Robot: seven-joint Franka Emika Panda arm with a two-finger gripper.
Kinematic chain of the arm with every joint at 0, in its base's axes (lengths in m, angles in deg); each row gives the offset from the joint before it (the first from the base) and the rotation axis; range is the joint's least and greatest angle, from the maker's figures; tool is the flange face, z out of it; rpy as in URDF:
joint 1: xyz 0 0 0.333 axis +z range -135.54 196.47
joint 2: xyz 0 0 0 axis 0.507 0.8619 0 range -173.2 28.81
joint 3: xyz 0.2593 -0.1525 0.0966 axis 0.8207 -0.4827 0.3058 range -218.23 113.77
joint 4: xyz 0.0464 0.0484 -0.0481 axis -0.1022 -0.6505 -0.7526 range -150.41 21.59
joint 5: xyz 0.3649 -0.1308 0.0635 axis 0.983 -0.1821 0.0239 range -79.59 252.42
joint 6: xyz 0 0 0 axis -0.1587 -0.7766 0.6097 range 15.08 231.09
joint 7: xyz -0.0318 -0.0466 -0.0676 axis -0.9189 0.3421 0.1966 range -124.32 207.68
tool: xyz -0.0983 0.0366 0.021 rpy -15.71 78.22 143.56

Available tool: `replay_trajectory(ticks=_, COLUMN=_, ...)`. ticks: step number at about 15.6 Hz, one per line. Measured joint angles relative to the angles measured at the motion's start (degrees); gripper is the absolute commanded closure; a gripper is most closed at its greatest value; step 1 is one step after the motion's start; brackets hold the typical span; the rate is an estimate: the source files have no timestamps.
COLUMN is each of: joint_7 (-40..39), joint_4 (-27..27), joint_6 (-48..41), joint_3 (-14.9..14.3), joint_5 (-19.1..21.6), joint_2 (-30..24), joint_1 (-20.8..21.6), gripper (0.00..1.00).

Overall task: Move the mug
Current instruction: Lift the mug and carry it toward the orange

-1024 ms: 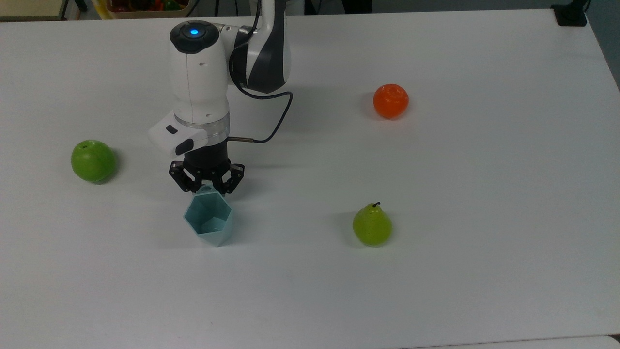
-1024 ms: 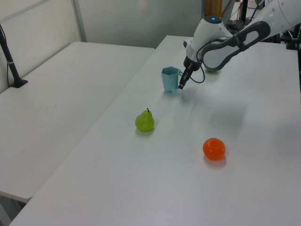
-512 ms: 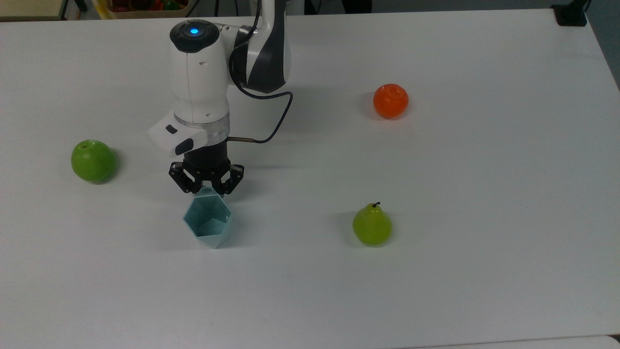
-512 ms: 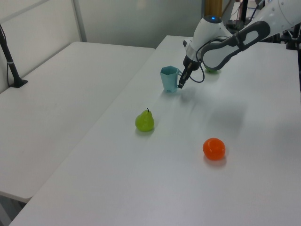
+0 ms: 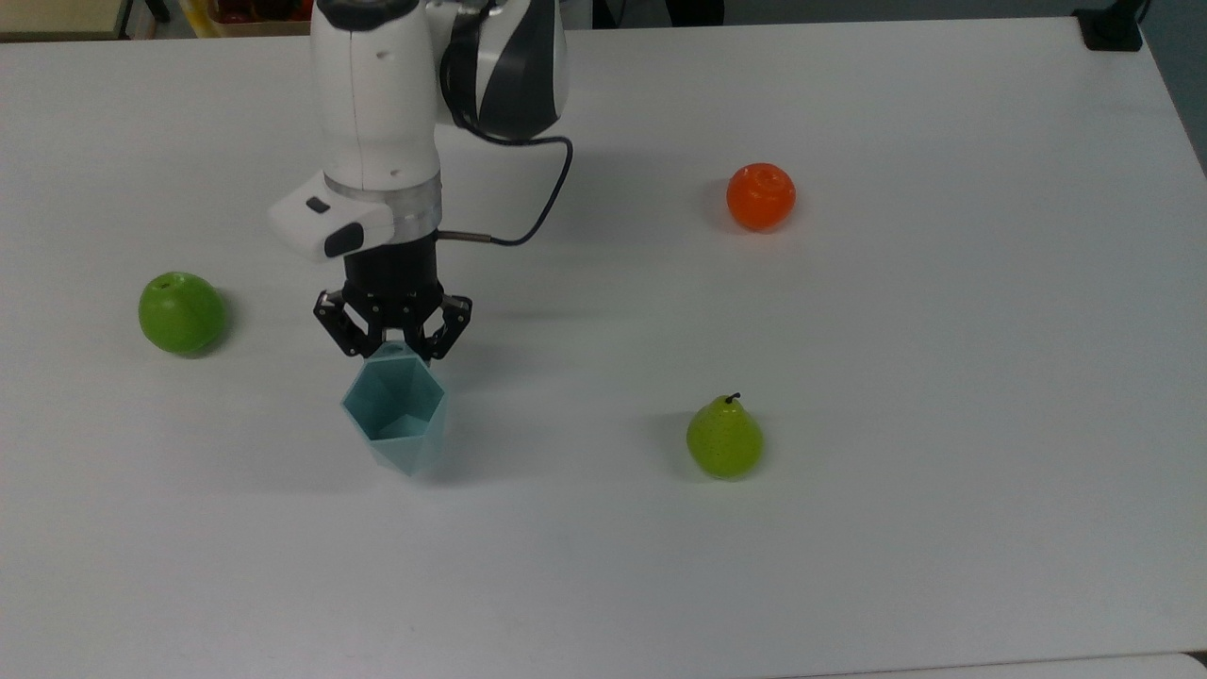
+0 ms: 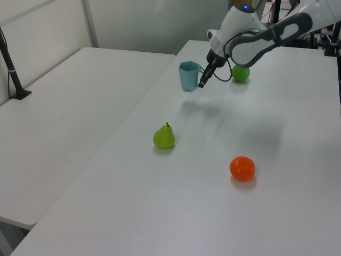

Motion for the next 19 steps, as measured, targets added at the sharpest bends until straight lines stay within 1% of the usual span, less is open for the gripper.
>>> replay_trajectory(ticks=2, joint_7=0.2, joint_4=-0.2, joint_6=-4.9, joint_3=0.5, joint_5=0.0, joint_2=-3.1, joint_1=0.0, gripper=0.98)
replay_trajectory(ticks=8, joint_7=0.2, joint_4=-0.4, joint_6=-29.9, joint_3=1.1, joint_5=0.1, joint_2=-17.3, joint_1=0.1, gripper=0.98)
replay_trajectory(ticks=10, joint_7=0.2, joint_4=-0.9, joint_6=-37.3, joint_3=1.1, joint_5=0.1, joint_2=-21.4, joint_1=0.1, gripper=0.98)
replay_trajectory(ticks=12, joint_7=0.3, joint_4=-2.2, joint_6=-42.5, joint_3=1.1, joint_5=0.1, joint_2=-25.1, joint_1=0.1, gripper=0.96)
replay_trajectory(ticks=15, joint_7=0.3, joint_4=-7.3, joint_6=-47.3, joint_3=1.1, joint_5=0.2, joint_2=-31.3, joint_1=0.1, gripper=0.96)
replay_trajectory(ticks=17, joint_7=0.3, joint_4=-12.5, joint_6=-48.0, joint_3=1.2, joint_5=0.2, joint_2=-35.8, joint_1=0.2, gripper=0.95)
replay_trajectory(ticks=19, joint_7=0.3, joint_4=-18.9, joint_6=-48.0, joint_3=1.2, joint_5=0.1, joint_2=-40.3, joint_1=1.2, gripper=0.94)
